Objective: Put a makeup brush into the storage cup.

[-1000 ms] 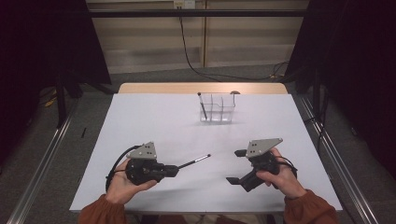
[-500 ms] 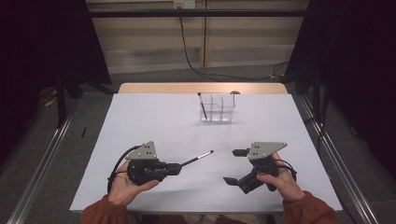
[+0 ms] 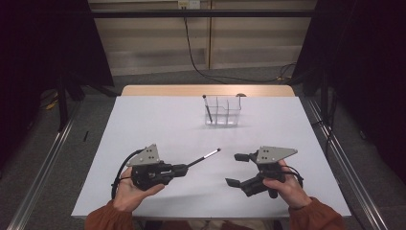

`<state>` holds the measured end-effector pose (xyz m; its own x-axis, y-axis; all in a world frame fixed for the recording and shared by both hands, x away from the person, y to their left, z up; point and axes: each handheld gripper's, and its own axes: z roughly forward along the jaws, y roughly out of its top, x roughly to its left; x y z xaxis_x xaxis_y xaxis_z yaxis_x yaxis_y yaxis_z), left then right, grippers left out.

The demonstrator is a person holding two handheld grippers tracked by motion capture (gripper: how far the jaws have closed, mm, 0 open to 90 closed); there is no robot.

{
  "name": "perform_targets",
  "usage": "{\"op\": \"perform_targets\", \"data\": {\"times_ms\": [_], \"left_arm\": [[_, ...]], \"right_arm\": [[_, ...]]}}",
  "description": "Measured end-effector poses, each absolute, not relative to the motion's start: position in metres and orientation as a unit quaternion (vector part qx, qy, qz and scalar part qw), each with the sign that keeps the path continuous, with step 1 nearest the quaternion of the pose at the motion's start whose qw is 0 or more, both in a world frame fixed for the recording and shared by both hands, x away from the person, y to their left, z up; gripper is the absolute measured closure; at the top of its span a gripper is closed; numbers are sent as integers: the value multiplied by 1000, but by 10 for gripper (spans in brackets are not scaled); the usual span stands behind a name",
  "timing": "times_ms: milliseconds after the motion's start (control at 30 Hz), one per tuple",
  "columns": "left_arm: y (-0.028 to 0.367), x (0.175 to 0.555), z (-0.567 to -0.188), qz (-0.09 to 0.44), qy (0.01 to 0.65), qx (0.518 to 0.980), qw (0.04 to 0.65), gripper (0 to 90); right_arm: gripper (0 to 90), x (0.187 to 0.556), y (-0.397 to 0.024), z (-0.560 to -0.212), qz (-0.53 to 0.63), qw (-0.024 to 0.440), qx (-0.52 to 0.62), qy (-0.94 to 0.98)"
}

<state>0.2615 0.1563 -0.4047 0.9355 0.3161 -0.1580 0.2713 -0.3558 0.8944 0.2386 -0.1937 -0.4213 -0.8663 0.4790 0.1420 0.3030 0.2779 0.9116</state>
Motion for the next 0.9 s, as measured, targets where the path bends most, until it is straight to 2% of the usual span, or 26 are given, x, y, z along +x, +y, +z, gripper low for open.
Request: {"op": "perform_targets", "data": {"times_ms": [400, 600, 800, 900], "left_arm": [[145, 259, -407, 12, 162, 801, 576, 837], [137, 259, -408, 12, 155, 792, 590, 836], [126, 259, -409, 8, 145, 792, 594, 836], [121, 258, -411, 4, 139, 791, 596, 837]], "right_arm": [[89, 244, -192, -421, 594, 86, 204, 774], [51, 244, -192, -417, 609, 71, 194, 765], [75, 242, -191, -412, 626, 84, 194, 750], [60, 243, -190, -411, 632, 74, 202, 744]]}}
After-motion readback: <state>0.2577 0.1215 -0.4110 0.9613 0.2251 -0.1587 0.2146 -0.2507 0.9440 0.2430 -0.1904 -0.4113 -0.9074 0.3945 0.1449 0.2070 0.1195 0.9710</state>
